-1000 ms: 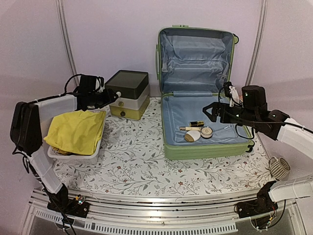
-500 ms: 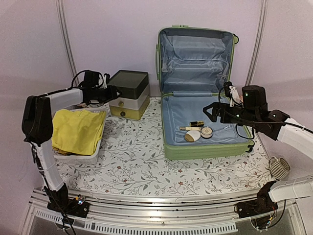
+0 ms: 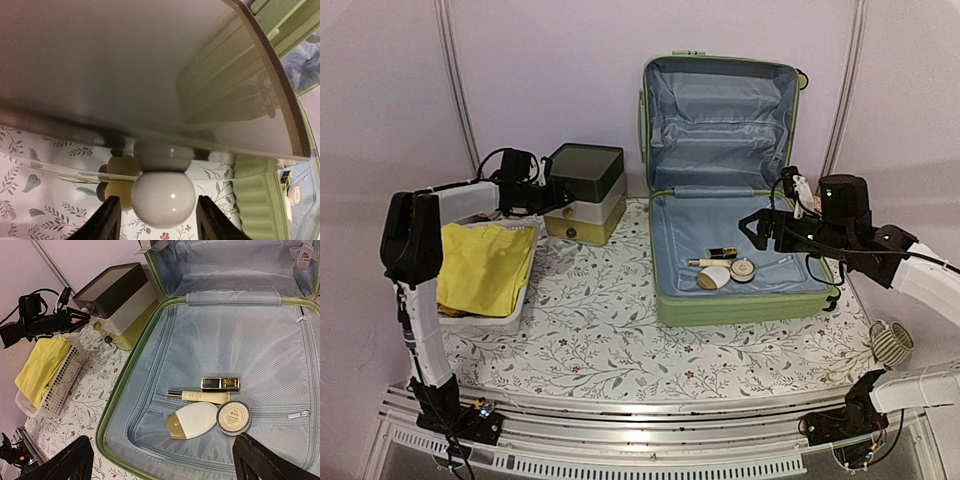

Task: Open, take out, and arrange the luggage
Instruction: Move the storage box to the center of the board.

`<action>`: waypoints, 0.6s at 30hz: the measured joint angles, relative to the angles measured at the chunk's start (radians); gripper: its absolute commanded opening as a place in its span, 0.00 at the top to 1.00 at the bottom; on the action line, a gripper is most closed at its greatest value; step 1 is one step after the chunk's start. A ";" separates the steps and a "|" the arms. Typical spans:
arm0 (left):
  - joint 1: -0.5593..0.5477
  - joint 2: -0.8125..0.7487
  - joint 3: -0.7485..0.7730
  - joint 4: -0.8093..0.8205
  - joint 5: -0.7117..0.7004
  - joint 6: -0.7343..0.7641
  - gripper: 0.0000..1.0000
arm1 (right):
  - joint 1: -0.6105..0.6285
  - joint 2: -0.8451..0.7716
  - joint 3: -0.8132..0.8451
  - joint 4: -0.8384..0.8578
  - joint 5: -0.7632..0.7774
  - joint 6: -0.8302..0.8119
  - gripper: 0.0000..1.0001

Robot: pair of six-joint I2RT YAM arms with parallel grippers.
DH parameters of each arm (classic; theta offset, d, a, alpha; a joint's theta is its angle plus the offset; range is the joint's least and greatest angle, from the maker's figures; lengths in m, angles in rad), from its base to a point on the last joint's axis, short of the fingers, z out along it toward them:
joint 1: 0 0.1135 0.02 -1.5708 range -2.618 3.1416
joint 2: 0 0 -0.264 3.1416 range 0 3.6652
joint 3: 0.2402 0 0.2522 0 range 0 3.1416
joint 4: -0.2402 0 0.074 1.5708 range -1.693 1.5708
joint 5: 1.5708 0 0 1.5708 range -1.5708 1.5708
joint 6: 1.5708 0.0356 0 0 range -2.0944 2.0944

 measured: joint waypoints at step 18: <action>0.007 0.013 0.014 -0.008 -0.062 0.025 0.47 | 0.000 -0.001 0.000 -0.015 0.003 -0.001 0.01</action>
